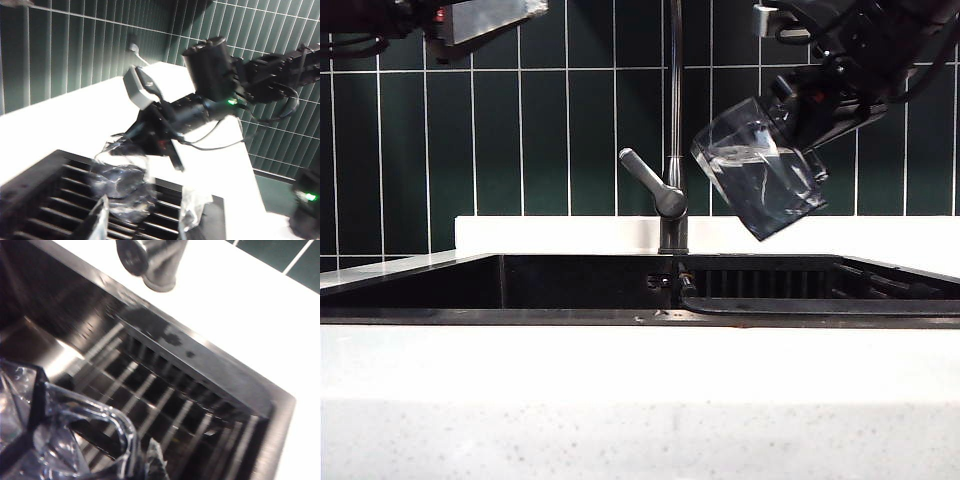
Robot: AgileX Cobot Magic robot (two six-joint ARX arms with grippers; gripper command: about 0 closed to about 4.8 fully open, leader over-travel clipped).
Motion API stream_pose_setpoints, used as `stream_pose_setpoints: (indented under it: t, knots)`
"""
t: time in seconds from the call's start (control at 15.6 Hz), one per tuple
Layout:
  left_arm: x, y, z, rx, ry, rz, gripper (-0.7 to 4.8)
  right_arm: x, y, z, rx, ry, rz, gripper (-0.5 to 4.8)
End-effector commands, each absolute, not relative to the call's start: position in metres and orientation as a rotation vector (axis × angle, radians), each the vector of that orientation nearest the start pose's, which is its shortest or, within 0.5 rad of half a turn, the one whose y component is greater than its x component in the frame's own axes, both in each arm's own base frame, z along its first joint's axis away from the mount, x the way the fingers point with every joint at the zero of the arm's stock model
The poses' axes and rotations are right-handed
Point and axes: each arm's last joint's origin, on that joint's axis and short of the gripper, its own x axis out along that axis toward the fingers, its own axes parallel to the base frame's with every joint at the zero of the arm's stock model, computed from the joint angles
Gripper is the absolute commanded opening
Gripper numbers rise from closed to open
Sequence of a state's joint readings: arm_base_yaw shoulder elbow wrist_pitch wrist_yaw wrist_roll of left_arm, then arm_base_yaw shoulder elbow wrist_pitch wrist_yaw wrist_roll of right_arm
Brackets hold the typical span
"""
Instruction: Pick up the mug next to the sink, go to the faucet to get some water, pour the water into the sink, and finally put the mug back to its place.
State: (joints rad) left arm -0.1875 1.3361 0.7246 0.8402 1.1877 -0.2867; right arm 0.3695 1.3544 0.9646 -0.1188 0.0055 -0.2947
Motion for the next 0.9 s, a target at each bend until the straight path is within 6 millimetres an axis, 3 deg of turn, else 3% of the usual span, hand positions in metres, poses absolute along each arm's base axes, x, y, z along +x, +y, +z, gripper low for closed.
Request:
stream_pose_setpoints:
  t: [0.06, 0.45, 0.9]
  knots:
    - [0.260, -0.078, 0.285, -0.132, 0.005, -1.401, 1.78, 0.272, 0.104, 0.290, -0.457, 0.398, 0.409, -0.02]
    - [0.261, -0.078, 0.281, -0.151, 0.049, -1.388, 1.78, 0.263, 0.100, 0.302, -0.598, 0.467, 0.395, -0.02]
    - [0.262, -0.079, 0.275, -0.159, 0.087, -1.358, 1.75, 0.258, 0.095, 0.298, -0.700, 0.577, 0.346, -0.02]
